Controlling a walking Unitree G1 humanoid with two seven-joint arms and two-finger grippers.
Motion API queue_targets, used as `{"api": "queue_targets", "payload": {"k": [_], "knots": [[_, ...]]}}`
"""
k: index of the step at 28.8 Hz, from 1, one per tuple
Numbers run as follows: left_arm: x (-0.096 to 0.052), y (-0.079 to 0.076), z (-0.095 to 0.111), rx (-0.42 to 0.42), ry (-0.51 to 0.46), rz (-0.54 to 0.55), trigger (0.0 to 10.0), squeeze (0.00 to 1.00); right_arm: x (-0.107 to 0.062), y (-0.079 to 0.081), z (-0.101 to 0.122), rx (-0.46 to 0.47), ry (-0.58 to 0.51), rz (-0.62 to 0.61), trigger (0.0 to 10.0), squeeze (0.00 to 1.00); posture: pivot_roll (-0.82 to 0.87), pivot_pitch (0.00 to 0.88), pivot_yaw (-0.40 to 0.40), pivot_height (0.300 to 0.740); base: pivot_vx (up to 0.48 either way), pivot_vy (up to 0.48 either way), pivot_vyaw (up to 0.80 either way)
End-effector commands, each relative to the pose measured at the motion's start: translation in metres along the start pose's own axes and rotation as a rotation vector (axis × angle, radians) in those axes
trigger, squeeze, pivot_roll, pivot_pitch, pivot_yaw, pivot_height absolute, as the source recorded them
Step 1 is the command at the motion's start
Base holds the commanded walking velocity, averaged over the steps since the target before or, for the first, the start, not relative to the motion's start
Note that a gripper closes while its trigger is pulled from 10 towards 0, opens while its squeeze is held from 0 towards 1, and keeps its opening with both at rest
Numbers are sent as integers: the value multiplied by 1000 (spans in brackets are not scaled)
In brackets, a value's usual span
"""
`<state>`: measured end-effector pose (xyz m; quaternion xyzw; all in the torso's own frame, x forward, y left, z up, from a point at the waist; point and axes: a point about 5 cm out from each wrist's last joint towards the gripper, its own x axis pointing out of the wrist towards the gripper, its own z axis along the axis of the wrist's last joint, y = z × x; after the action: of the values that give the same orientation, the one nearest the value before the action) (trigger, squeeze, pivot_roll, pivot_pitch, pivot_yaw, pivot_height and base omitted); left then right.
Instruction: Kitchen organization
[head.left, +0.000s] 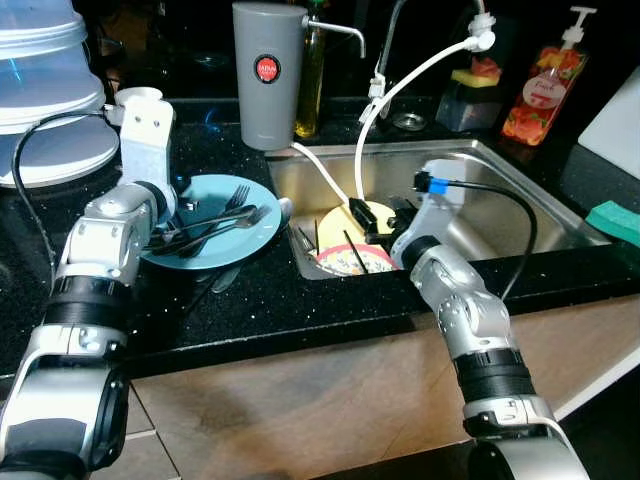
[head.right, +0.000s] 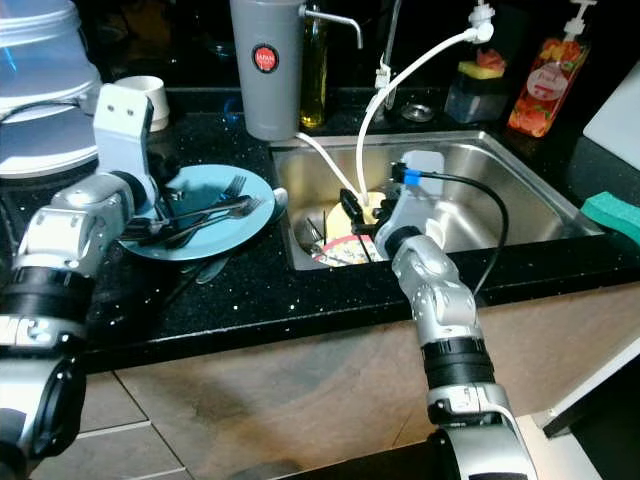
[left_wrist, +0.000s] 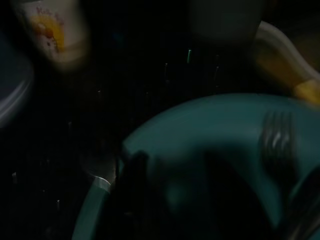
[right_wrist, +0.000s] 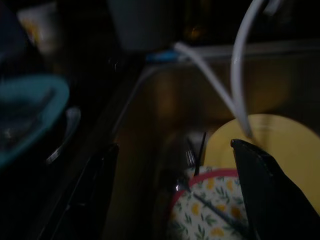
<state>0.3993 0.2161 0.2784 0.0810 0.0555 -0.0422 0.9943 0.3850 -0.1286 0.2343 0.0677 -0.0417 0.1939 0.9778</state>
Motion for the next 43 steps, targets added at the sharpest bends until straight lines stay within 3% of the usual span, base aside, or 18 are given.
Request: {"api": "queue_targets", "payload": {"k": [1, 3, 9, 18, 23, 24, 26, 27, 33, 43], "knots": [[2, 5, 6, 33, 49, -7, 10000, 1000, 5, 5, -3, -57, 80, 65, 10000, 0, 86, 96, -19, 740, 0, 0, 0], [4, 8, 7, 34, 96, -11, 10000, 1000, 9, 7, -2, -93, 108, 107, 10000, 0, 86, 102, -14, 740, 0, 0, 0], [9, 18, 14, 11, 111, 24, 10000, 1000, 14, 8, 4, -127, 108, 143, 10000, 0, 91, 117, -9, 740, 0, 0, 0], [13, 13, 8, -17, 158, -23, 10000, 1000, 17, 7, 6, -165, 127, 176, 10000, 0, 95, 129, -19, 740, 0, 0, 0], [16, 6, 17, -7, 110, -55, 10000, 1000, 19, 9, 13, -159, 100, 213, 10000, 0, 99, 135, -13, 740, 0, 0, 0], [16, 7, 22, 32, 89, -45, 10000, 141, 19, 10, 13, -151, 99, 231, 10000, 0, 99, 135, -13, 740, 0, 0, 0], [16, 7, 24, 50, 81, -44, 10000, 141, 19, 10, 13, -147, 100, 238, 10000, 0, 99, 135, -13, 740, 0, 0, 0], [17, 6, 27, 68, 68, -44, 10000, 0, 18, 11, 13, -150, 103, 246, 10000, 0, 99, 135, -13, 740, 0, 0, 0], [19, -8, 40, 44, 26, -90, 10000, 0, 18, 11, 7, -150, 116, 257, 10000, 0, 105, 133, -10, 740, 0, 0, 0], [23, -18, 19, 34, 153, -121, 10000, 0, 16, 10, 5, -156, 130, 274, 10000, 0, 102, 132, -2, 740, 0, 0, 0]]}}
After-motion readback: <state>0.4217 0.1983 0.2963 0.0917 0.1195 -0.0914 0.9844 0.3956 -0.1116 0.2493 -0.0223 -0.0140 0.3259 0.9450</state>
